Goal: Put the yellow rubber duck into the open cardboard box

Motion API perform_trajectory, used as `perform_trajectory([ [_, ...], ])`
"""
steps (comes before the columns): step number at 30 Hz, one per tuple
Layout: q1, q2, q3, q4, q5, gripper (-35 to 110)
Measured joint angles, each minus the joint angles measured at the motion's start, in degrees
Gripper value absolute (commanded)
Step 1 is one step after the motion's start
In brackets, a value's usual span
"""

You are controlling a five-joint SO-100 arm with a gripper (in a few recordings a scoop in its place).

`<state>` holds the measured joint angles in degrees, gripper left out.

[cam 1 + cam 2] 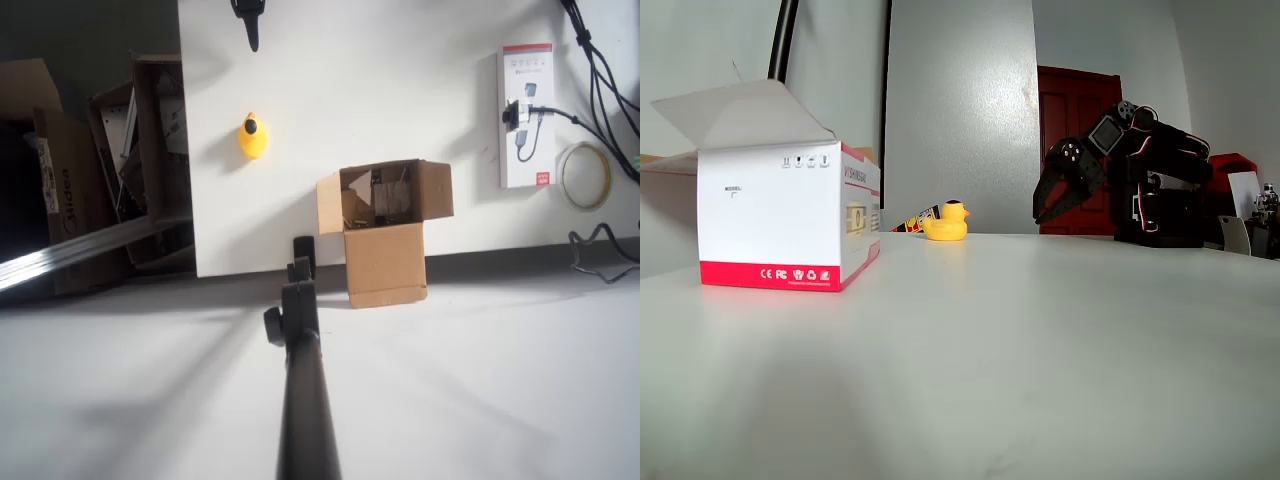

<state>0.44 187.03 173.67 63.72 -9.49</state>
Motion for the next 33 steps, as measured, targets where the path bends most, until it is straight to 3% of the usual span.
perform_trajectory([
  [33, -1.7, 0.0, 0.0, 0.0, 0.0, 0],
])
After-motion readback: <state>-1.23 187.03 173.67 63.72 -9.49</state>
